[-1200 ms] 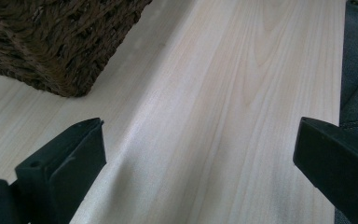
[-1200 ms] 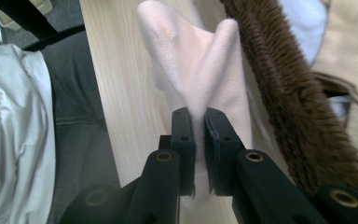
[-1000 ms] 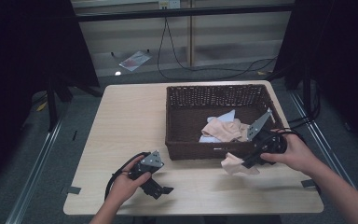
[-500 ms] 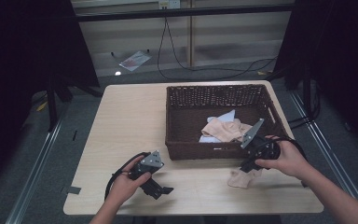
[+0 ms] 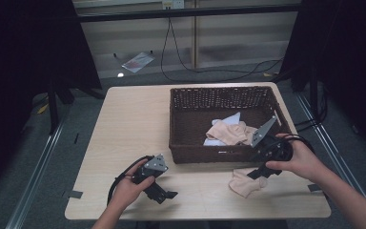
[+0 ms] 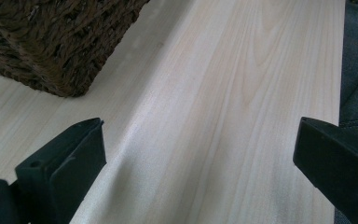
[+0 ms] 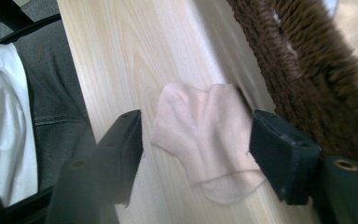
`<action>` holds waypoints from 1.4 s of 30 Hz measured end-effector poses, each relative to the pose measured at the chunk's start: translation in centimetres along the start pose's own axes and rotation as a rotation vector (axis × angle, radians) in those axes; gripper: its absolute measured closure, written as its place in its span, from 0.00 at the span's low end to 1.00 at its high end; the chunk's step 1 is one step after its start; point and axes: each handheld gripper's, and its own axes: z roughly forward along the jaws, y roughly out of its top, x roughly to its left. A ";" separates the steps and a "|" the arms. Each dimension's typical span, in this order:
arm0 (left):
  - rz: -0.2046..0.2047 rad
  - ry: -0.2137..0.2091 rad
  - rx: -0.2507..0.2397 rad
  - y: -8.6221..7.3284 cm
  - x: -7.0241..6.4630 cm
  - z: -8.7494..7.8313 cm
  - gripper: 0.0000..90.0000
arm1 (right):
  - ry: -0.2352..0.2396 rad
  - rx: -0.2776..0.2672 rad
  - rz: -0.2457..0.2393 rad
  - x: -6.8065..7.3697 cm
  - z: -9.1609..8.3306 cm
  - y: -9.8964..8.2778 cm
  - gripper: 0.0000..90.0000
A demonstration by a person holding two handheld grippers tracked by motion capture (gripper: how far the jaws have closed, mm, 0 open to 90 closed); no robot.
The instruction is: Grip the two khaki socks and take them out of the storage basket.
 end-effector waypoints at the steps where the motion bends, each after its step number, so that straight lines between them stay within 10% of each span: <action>1: 0.001 0.000 0.000 0.0 0.0 0.0 0.02 | -0.004 0.002 0.005 0.1 -0.2 0.2 0.37; 20: 0.005 -0.006 -0.003 0.0 0.1 -0.1 0.02 | -0.025 -0.093 0.050 -1.3 -4.9 4.1 0.12; 42: 0.003 -0.003 -0.007 -0.1 0.1 -0.2 0.02 | -0.104 -0.096 0.184 -7.1 -2.5 6.3 0.09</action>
